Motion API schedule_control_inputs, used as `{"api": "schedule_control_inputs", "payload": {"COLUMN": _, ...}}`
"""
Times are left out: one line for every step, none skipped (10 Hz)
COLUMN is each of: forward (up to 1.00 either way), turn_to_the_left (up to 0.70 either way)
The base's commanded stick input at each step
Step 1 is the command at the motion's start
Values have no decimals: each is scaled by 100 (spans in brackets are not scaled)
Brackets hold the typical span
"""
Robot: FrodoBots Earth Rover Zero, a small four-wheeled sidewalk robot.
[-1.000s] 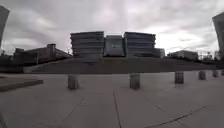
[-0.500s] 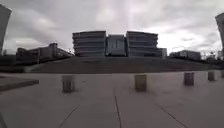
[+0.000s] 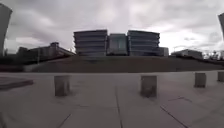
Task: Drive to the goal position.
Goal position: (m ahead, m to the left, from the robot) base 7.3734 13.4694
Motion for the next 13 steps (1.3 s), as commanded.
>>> {"api": "schedule_control_inputs", "payload": {"forward": 100, "turn_to_the_left": 0}}
{"api": "schedule_control_inputs", "payload": {"forward": 100, "turn_to_the_left": 2}}
{"api": "schedule_control_inputs", "payload": {"forward": 100, "turn_to_the_left": 7}}
{"api": "schedule_control_inputs", "payload": {"forward": 100, "turn_to_the_left": 0}}
{"api": "schedule_control_inputs", "payload": {"forward": 100, "turn_to_the_left": 2}}
{"api": "schedule_control_inputs", "payload": {"forward": 100, "turn_to_the_left": 7}}
{"api": "schedule_control_inputs", "payload": {"forward": 100, "turn_to_the_left": 0}}
{"api": "schedule_control_inputs", "payload": {"forward": 100, "turn_to_the_left": 0}}
{"api": "schedule_control_inputs", "payload": {"forward": 100, "turn_to_the_left": 4}}
{"api": "schedule_control_inputs", "payload": {"forward": 100, "turn_to_the_left": 6}}
{"api": "schedule_control_inputs", "payload": {"forward": 100, "turn_to_the_left": 11}}
{"api": "schedule_control_inputs", "payload": {"forward": 100, "turn_to_the_left": 13}}
{"api": "schedule_control_inputs", "payload": {"forward": 100, "turn_to_the_left": 2}}
